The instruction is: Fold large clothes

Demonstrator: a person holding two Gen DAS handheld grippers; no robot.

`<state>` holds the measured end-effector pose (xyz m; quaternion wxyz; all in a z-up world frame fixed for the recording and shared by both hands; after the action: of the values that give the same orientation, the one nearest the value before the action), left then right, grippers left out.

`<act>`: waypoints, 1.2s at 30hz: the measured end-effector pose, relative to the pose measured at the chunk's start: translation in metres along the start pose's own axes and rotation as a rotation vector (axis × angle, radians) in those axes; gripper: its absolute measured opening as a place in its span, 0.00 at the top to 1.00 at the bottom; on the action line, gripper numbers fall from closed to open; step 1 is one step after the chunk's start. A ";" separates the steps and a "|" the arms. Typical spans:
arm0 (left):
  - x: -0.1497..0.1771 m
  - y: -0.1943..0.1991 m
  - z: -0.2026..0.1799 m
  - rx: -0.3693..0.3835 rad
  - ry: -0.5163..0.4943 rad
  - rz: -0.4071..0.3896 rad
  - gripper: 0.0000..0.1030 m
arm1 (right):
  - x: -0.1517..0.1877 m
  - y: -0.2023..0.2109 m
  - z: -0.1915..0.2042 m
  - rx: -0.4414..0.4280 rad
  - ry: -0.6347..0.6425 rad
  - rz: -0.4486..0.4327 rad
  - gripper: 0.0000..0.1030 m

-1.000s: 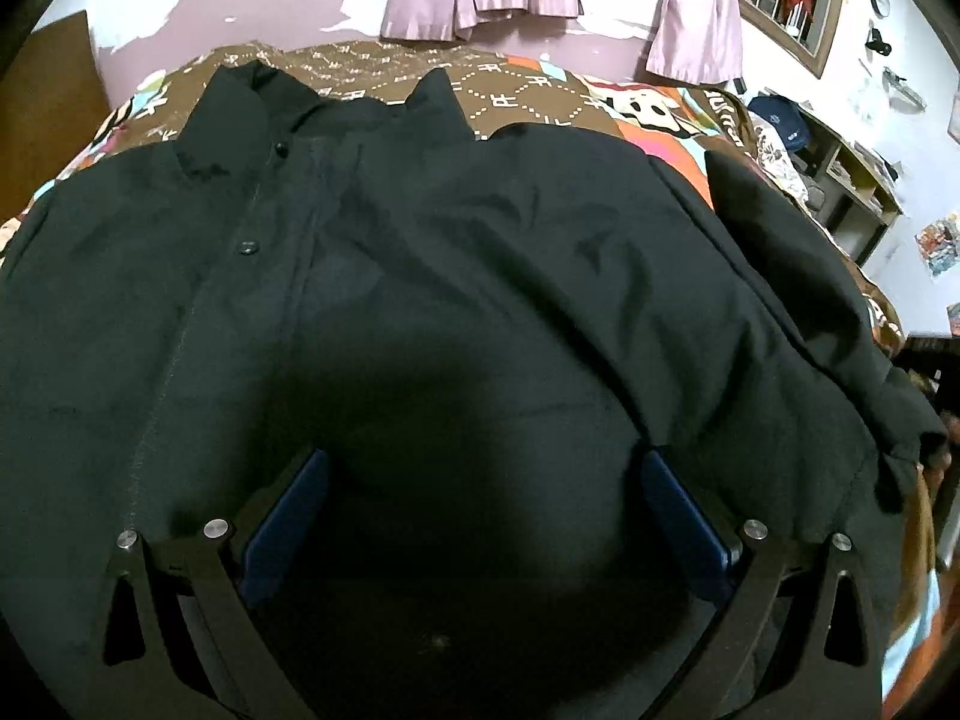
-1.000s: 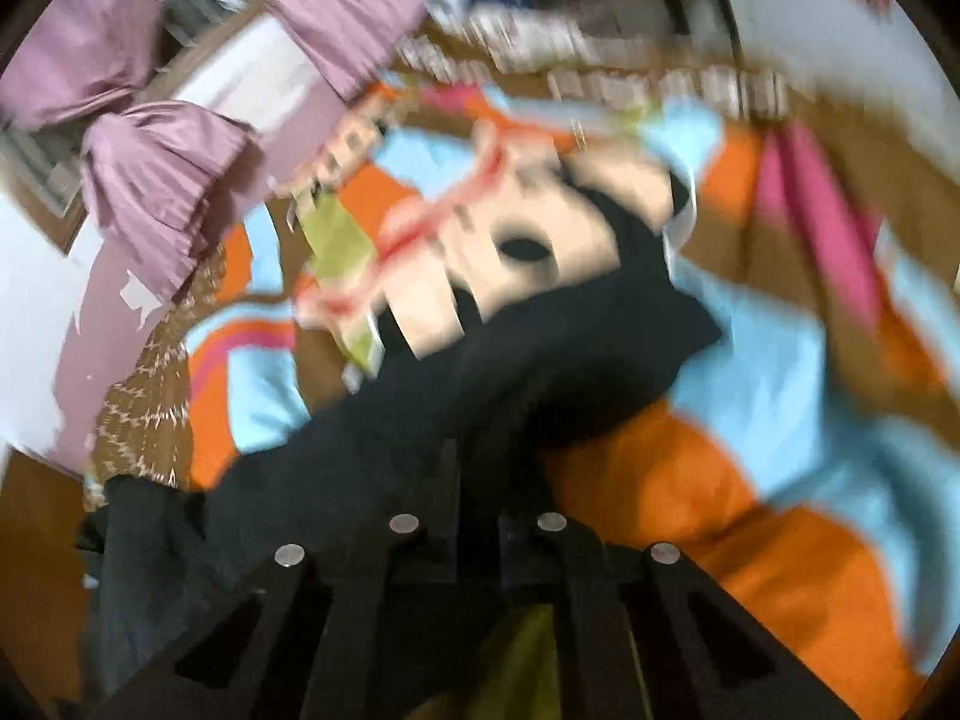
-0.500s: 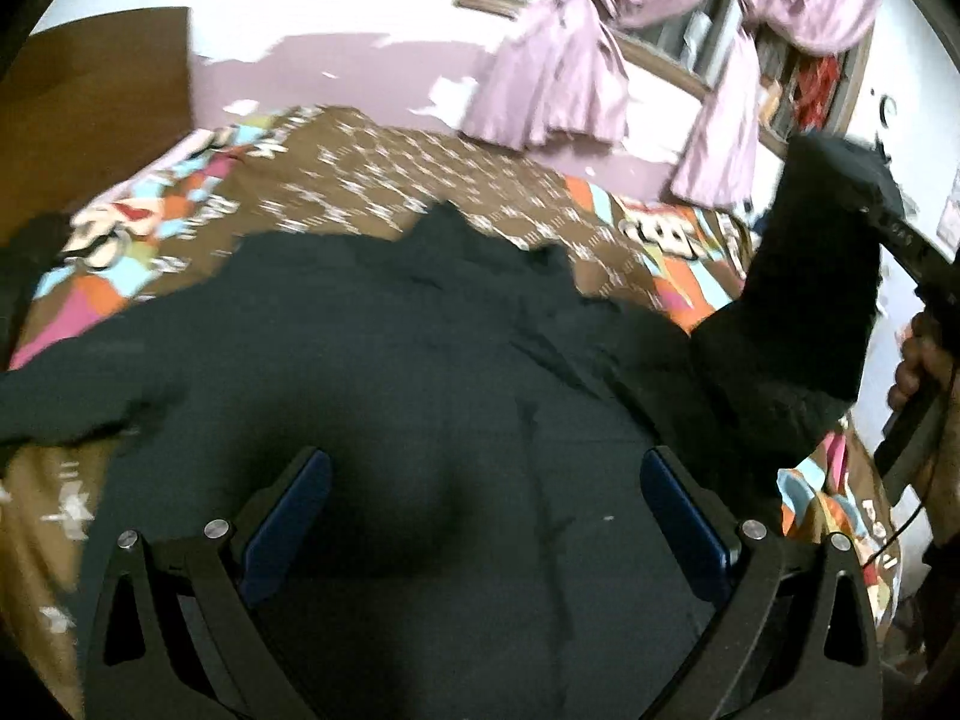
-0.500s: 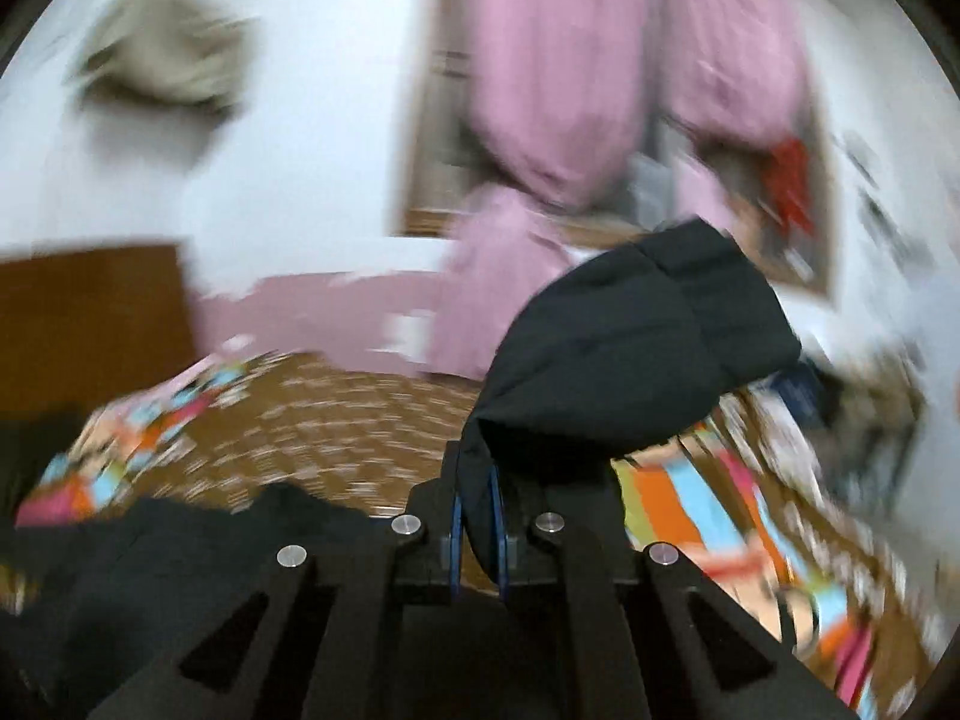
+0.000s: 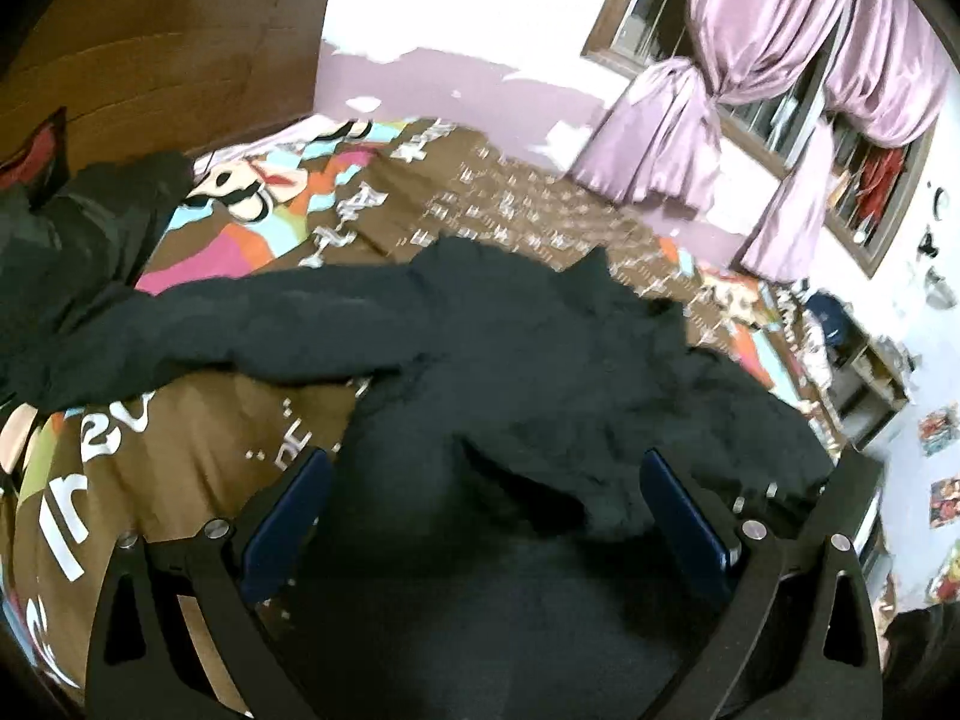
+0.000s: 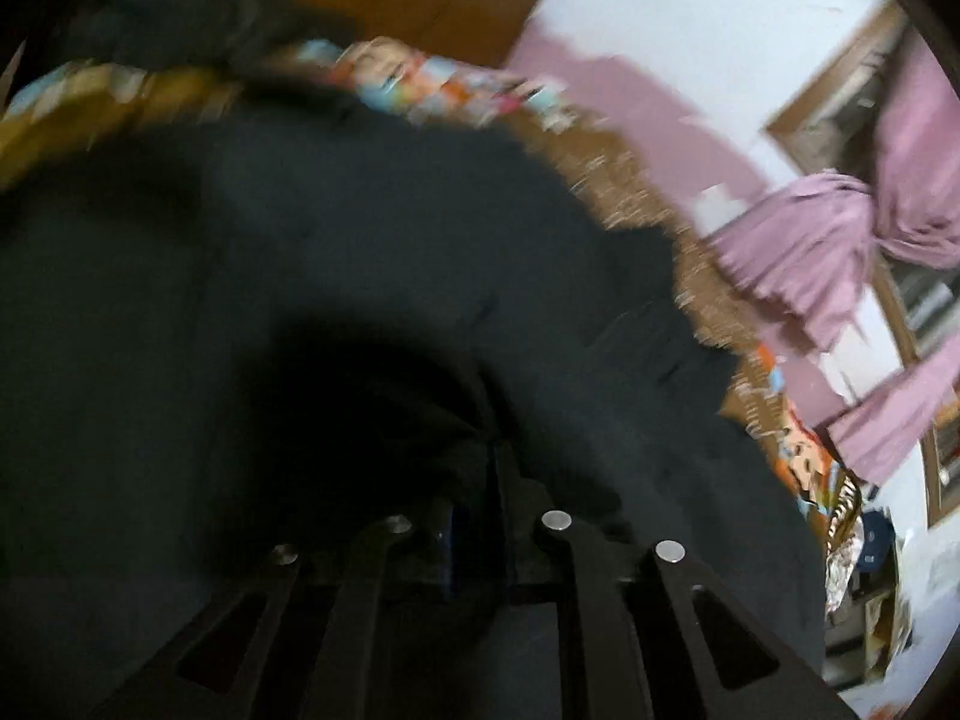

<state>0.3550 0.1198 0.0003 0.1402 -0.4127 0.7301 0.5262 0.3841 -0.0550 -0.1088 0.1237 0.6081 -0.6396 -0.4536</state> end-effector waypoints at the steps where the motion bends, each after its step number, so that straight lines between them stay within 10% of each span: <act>1: 0.001 -0.003 0.003 -0.008 -0.004 0.010 0.02 | 0.008 -0.001 0.002 -0.032 0.009 -0.018 0.84; 6: 0.005 -0.024 0.009 -0.048 -0.032 0.017 0.02 | 0.020 0.031 -0.040 -0.162 -0.139 -0.157 0.64; 8: 0.004 -0.032 0.011 -0.061 -0.044 0.017 0.02 | 0.017 0.053 -0.067 -0.160 -0.228 -0.227 0.44; 10: 0.003 -0.043 0.013 -0.066 -0.044 0.025 0.02 | 0.008 0.076 -0.075 -0.251 -0.331 -0.284 0.02; 13: 0.007 -0.052 0.011 -0.055 -0.042 0.042 0.02 | 0.008 0.097 -0.102 -0.321 -0.420 -0.360 0.04; 19: 0.021 -0.070 0.002 -0.076 -0.097 0.093 0.02 | 0.093 0.049 -0.205 0.109 -0.833 -0.108 0.04; 22: 0.042 -0.092 0.005 -0.128 -0.128 0.187 0.02 | 0.141 0.018 -0.228 0.173 -1.051 -0.021 0.04; 29: 0.063 -0.112 0.014 -0.263 -0.248 0.227 0.02 | 0.181 -0.054 -0.183 0.170 -0.888 0.203 0.05; 36: 0.058 -0.104 0.018 -0.190 -0.201 0.186 0.02 | 0.195 -0.047 -0.170 0.213 -0.929 0.213 0.01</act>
<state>0.3930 0.0980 -0.1118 0.1237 -0.3001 0.6944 0.6422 0.4911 -0.2948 -0.1248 -0.1921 0.2817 -0.7287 -0.5939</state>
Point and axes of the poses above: each gripper's, at about its wrist camera, not at the fingertips, and y roughly against the way its jaws point, z to its left, x to its underside, the point moved 10 cm from there along -y, roughly the way its jaws point, and after that the axes turned 8 degrees about y, right-handed, at the moved point
